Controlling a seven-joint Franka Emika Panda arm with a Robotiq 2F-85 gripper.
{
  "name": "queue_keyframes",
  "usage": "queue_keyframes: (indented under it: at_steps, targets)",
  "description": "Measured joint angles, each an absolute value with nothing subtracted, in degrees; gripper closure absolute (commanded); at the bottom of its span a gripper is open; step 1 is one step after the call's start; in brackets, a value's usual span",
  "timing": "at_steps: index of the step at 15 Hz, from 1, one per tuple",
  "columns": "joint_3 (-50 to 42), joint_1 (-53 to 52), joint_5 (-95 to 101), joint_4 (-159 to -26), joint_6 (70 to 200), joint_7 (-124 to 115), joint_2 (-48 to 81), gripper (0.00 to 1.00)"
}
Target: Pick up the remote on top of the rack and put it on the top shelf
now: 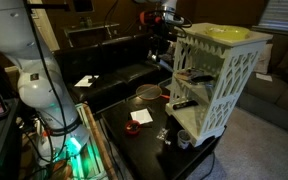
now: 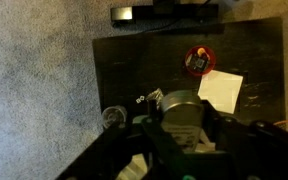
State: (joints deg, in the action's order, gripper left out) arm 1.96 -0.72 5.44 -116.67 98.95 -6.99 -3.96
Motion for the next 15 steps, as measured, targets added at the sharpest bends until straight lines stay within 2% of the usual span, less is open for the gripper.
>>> queue_keyframes:
  at_steps: [3,4,8,14,15]
  targets:
    - [1.9,-0.7,5.4,-117.2,100.7,-10.0,-4.1,0.55]
    - [1.9,-0.7,5.4,-117.2,100.7,-10.2,-4.2,0.8]
    - [1.9,-0.8,5.2,-117.7,105.2,-12.5,-4.2,0.8]
    - [1.6,0.1,6.4,-129.7,130.8,-23.4,-5.3,0.8]
    - [1.3,1.5,8.5,-136.6,139.9,-28.8,-7.2,0.55]
